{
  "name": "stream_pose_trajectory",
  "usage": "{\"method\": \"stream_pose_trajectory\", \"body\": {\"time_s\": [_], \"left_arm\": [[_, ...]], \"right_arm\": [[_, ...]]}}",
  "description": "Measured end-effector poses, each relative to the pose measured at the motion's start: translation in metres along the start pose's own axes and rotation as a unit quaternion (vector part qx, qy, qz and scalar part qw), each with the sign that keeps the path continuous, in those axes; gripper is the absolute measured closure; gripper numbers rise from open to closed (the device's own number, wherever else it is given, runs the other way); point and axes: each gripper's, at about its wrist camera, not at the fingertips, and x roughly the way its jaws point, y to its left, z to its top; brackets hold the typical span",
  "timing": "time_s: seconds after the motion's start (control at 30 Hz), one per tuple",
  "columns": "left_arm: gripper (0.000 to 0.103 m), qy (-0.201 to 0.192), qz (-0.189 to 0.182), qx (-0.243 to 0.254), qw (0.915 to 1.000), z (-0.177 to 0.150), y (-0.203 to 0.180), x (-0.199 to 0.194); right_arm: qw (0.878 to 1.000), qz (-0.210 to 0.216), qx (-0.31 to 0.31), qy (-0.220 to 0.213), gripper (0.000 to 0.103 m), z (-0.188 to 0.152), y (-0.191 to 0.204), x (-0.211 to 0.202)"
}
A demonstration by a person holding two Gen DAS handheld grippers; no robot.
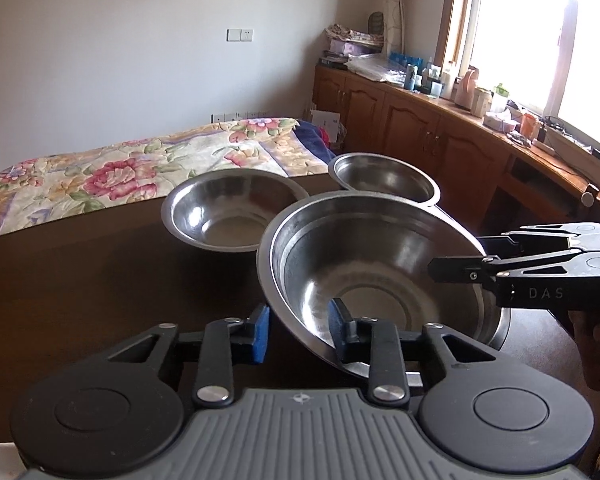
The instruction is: Organize plates and bowls
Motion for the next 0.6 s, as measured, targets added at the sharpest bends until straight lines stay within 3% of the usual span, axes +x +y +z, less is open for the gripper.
{"method": "stream_pose_trajectory", "body": {"time_s": [0.27, 0.3, 0.6], "left_arm": [[0.049, 0.003, -0.002, -0.014, 0.9999, -0.001, 0.006, 0.000], [0.050, 0.003, -0.003, -0.016, 0.9999, -0.001, 0.006, -0.002], [0.051, -0.012, -0.009, -0.010, 0.9998, -0.003, 0.001, -0.022]], "right_arm": [[1.000, 0.002, 0.004, 0.006, 0.068, -0.001, -0.003, 0.001], [1.000, 0.004, 0.005, 0.005, 0.075, -0.001, -0.004, 0.001], [0.999, 0.011, 0.029, 0.005, 0.081, -0.002, -0.007, -0.005]]}}
